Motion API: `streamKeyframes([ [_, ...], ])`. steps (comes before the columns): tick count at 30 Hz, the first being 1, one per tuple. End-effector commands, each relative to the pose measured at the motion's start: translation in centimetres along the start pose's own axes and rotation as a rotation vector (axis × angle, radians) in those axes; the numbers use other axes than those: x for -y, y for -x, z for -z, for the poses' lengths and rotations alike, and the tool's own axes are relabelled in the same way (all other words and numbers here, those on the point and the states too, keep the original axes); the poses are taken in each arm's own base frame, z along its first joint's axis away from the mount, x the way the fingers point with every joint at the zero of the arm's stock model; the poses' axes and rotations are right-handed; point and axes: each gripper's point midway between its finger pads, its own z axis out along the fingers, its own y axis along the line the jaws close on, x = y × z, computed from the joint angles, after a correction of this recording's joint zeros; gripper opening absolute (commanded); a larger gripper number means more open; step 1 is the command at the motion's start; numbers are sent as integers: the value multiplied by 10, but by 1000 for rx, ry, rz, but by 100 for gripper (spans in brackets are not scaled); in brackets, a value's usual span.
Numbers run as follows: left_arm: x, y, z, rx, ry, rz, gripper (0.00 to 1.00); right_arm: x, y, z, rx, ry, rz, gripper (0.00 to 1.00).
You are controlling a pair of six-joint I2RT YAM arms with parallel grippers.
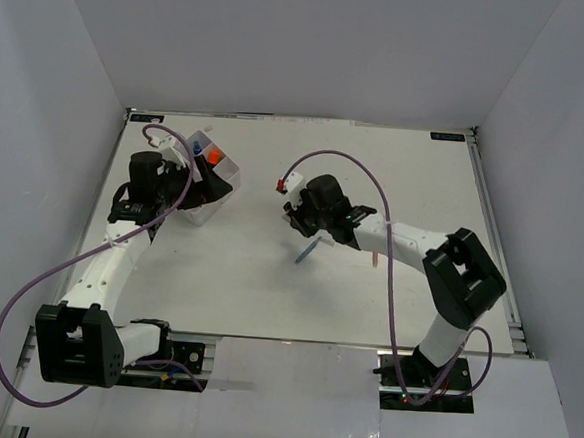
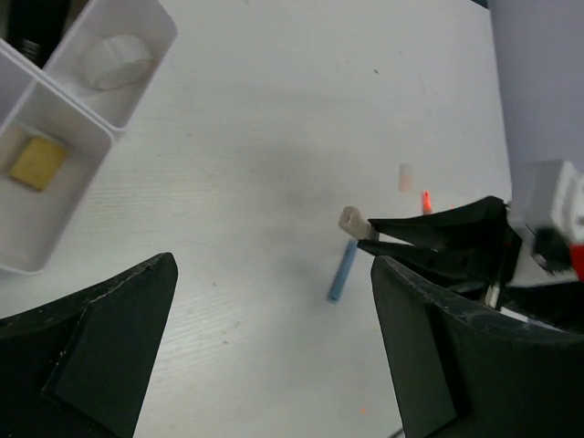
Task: Sort the stationery into containers
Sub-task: Pick up the stationery from the center of the board.
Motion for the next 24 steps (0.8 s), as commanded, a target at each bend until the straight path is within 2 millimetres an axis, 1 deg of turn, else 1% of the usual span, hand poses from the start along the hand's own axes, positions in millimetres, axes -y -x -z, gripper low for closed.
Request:
streamKeyframes([
  [1,43,-6,6,-57,-170,47,98,-35,92,44,321,20,83,8],
  [2,49,-8,7,-64,-182,59,98,-49,104,50,374,35,99,8],
  [3,57,-13,8,-80,-200,58,98,-57,108,54,397,44,104,8],
  [4,60,-16,8,-87,-207,60,97,-62,118,64,438,42,109,8],
  [5,67,-21,8,-104,-218,73,96,-74,127,69,474,56,123,8],
  [7,75,-26,9,-115,-235,74,94,-82,137,78,510,51,131,8],
  [8,84,-31,10,-128,-251,67,93,-91,140,80,521,61,141,8],
  [11,94,-37,13,-135,-264,63,85,-99,148,86,553,66,149,8],
  [13,97,-39,16,-140,-270,65,75,-103,150,88,563,74,152,8],
  [15,100,-42,19,-150,-276,64,70,-98,151,89,567,46,139,8],
  [19,102,-40,27,-127,-272,57,67,-95,151,89,567,27,131,8],
  [24,100,-43,31,-125,-266,52,63,-92,148,91,570,14,120,8],
])
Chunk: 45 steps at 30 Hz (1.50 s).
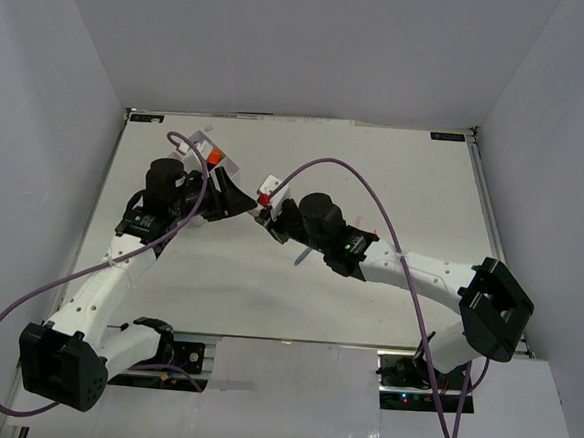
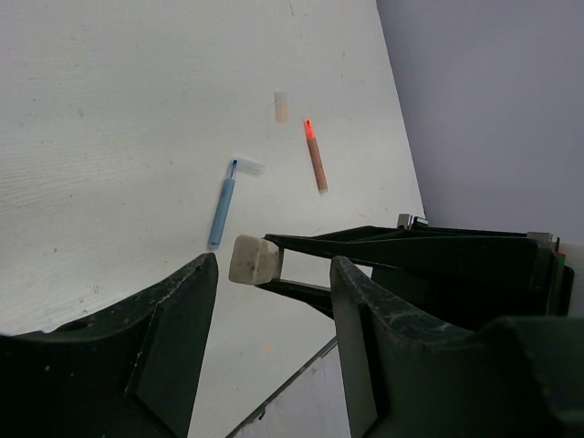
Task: Sort the stationery into containers
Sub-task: Pick up the stationery from the center of the board, then place the stationery in the storage box.
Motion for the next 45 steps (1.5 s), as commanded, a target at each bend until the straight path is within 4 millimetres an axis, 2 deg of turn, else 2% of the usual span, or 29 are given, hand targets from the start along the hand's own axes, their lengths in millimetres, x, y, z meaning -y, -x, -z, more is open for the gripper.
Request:
streamKeyframes([
  [1,2,-2,5,6,3,-2,63,7,23,7,86,-43,-17,8],
  [12,-1,0,-3,-4,8,6,61,4,30,9,114,-28,-30,8],
  [17,1,-2,-7,-16,1,10,56,5,29,9,118,-33,-35,8],
  [28,4,-3,-7,-12,-16,8,21,3,29,10,131,-27,-40,9],
  [29,4,-3,-7,-12,-18,4,15,3,29,11,130,-28,-42,11],
  [31,5,0,-6,0,-16,-3,11,3,28,11,126,-32,-42,16],
  [34,2,5,-3,33,7,-26,6,6,23,15,113,-51,-49,54],
  [35,1,7,-3,44,17,-32,6,7,21,16,109,-55,-52,73],
  [36,0,9,-1,56,26,-44,4,9,22,20,112,-68,-54,80],
  [37,-1,12,0,71,38,-54,4,9,15,22,97,-74,-58,85],
  [38,-9,16,0,94,79,-59,3,10,12,24,88,-82,-62,93],
  [40,-18,22,2,120,137,-88,2,14,3,32,61,-113,-66,100],
  [41,-30,29,3,157,206,-96,2,19,3,38,60,-139,-69,97],
  [43,-44,39,6,189,292,-127,1,24,-6,46,32,-163,-83,94],
  [44,-61,44,7,209,376,-133,1,25,-15,50,11,-173,-87,92],
  [45,-68,48,8,221,419,-146,2,30,-16,57,10,-201,-98,91],
])
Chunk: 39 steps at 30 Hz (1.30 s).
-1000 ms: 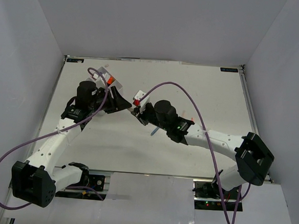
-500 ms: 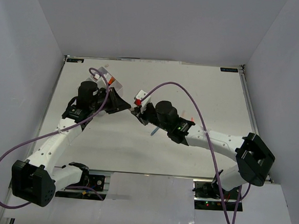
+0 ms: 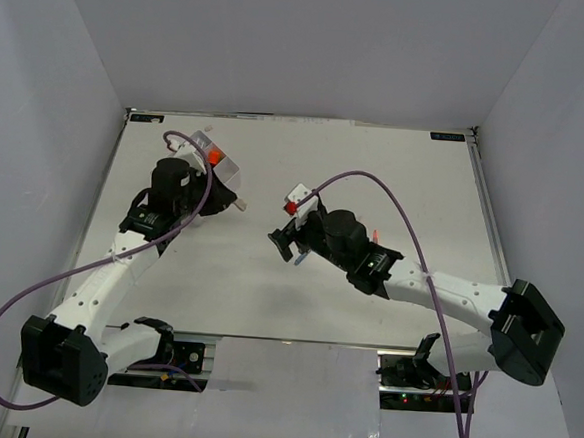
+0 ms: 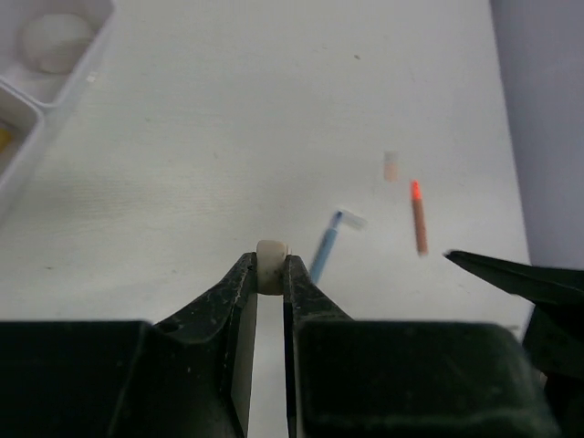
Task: Sort the stationery into containers
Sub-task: Place the stationery in the storage box.
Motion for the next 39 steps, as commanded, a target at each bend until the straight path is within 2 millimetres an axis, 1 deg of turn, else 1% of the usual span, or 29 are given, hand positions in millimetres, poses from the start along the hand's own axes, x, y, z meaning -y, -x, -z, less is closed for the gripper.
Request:
streamKeyframes([
  [1,-37,31,0,111,222,-90,2,22,-4,19,-14,-105,-31,90],
  [2,-49,32,-5,110,277,-102,2,27,-11,26,-28,-132,-35,90],
  [3,-60,37,-7,123,332,-111,2,31,-16,29,-42,-149,-39,90],
  [4,-64,44,-8,131,356,-113,2,33,-21,33,-54,-160,-48,90],
  [5,-73,44,-14,117,380,-119,2,35,-22,39,-52,-168,-50,90],
  [6,-78,48,-16,125,397,-126,3,36,-35,43,-74,-176,-51,90],
  [7,-82,57,-18,148,406,-141,3,37,-40,46,-79,-183,-59,90],
  [8,-89,60,-20,155,423,-145,3,38,-43,49,-82,-188,-64,90],
  [9,-99,59,-27,139,442,-139,4,40,-52,54,-94,-200,-68,90],
  [10,-112,63,-27,140,465,-121,4,41,-56,56,-100,-207,-69,90],
  [11,-116,67,-29,144,475,-111,4,44,-58,60,-100,-223,-71,90],
  [12,-123,67,-31,138,486,-99,4,45,-65,62,-113,-226,-72,90],
  [13,-134,66,-34,130,498,-83,5,46,-67,64,-115,-230,-74,90],
  [14,-140,63,-36,121,500,-73,6,46,-67,66,-110,-232,-76,90],
  [15,-148,61,-38,114,505,-58,7,47,-71,68,-118,-235,-77,90],
  [21,-157,55,-44,99,488,-45,15,51,-78,72,-132,-251,-79,90],
  [24,-157,53,-45,94,478,-49,21,52,-79,72,-136,-260,-81,90],
  [25,-157,51,-45,90,479,-52,27,53,-80,73,-140,-264,-82,90],
  [31,-155,50,-40,89,480,-48,41,62,-83,78,-158,-318,-107,90],
  [35,-155,53,-35,101,488,-51,46,66,-88,81,-176,-348,-122,90],
  [37,-153,52,-34,97,485,-53,48,69,-90,83,-185,-369,-141,90],
  [38,-152,53,-33,97,481,-54,48,73,-94,85,-205,-394,-149,90],
  [39,-149,54,-31,101,475,-56,51,74,-95,86,-212,-407,-152,90],
])
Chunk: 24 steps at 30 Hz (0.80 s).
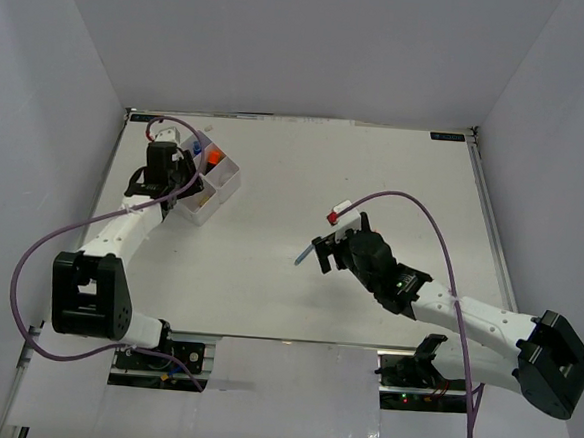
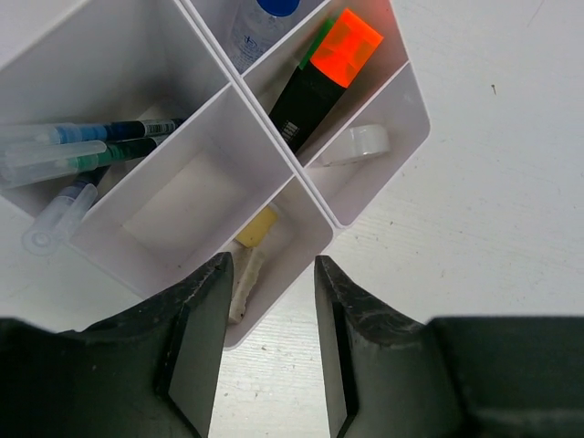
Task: Sort the stationery into containers
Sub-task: Place the stationery in the storage box, then pick up the pen from the center of the board.
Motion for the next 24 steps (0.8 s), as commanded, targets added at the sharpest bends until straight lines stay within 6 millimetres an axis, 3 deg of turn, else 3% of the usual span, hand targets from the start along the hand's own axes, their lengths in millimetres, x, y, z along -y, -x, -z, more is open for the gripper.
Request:
streamKeyframes([
  [1,7,13,18,42,-39,-7,52,17,2,4,-8,-93,-52,90],
  [4,11,18,30,68,-65,-10,60,32,-10,6,-55,-170,-92,91],
  [5,13,18,33,70,-77,-14,63,46,-14,7,-76,-226,-118,92],
  [11,24,24,53,105,-144,-17,89,91,-63,22,-251,-396,-328,100],
  [18,29,26,61,116,-174,-12,94,109,-107,21,-412,-435,-423,80],
  [24,30,26,64,116,-180,-6,94,112,-128,10,-501,-424,-458,64],
])
